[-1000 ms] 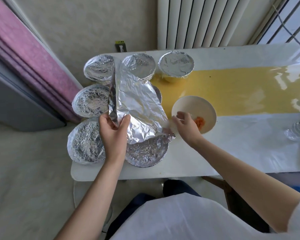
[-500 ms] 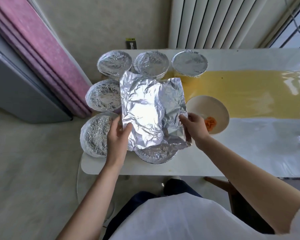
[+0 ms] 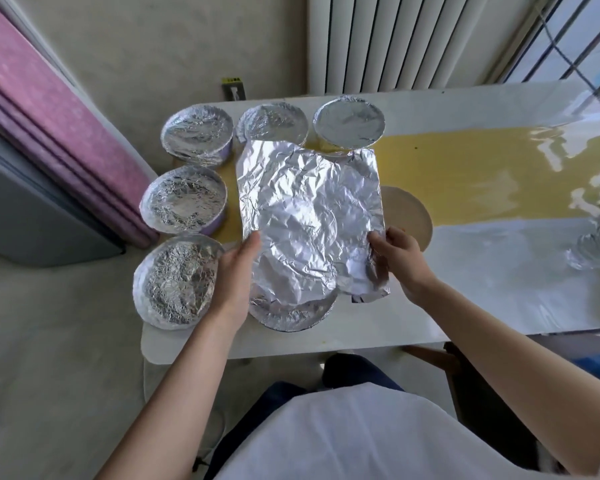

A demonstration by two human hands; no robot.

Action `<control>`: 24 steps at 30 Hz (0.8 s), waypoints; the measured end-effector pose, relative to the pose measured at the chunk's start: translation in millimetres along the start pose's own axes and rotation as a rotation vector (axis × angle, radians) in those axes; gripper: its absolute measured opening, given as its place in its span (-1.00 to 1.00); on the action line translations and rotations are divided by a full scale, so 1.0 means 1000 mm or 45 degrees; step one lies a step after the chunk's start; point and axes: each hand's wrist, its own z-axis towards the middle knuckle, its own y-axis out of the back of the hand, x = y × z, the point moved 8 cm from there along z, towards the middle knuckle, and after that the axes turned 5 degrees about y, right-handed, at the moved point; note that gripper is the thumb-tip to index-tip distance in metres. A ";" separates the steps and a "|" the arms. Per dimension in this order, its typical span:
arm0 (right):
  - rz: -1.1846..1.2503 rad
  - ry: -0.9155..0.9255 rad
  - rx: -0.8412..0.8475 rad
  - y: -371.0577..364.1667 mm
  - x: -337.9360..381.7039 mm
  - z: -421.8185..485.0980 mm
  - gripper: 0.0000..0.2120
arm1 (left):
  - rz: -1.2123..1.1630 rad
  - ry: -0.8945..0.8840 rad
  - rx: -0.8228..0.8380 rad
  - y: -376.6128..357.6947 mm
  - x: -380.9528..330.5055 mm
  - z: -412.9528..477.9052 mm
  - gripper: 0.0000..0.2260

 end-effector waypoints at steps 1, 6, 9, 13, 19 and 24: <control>0.006 -0.001 -0.002 0.005 -0.001 0.001 -0.73 | -0.061 0.036 0.043 -0.007 0.000 0.000 -0.86; -0.019 -0.007 -0.076 0.033 -0.009 0.008 -0.75 | -0.328 0.244 0.110 -0.032 0.004 0.013 -0.58; -0.016 -0.018 -0.067 0.047 -0.013 0.014 -0.78 | -0.389 0.276 0.168 -0.048 0.003 0.019 -0.70; -0.014 -0.020 -0.115 0.066 -0.013 0.022 -0.85 | -0.425 0.322 0.187 -0.066 0.008 0.028 -0.66; 0.002 -0.021 -0.127 0.087 -0.008 0.036 -0.78 | -0.367 0.255 0.111 -0.093 0.005 0.040 -0.76; 0.003 -0.008 -0.155 0.105 -0.004 0.043 -0.78 | -0.100 0.143 -0.056 -0.104 -0.005 0.047 -0.81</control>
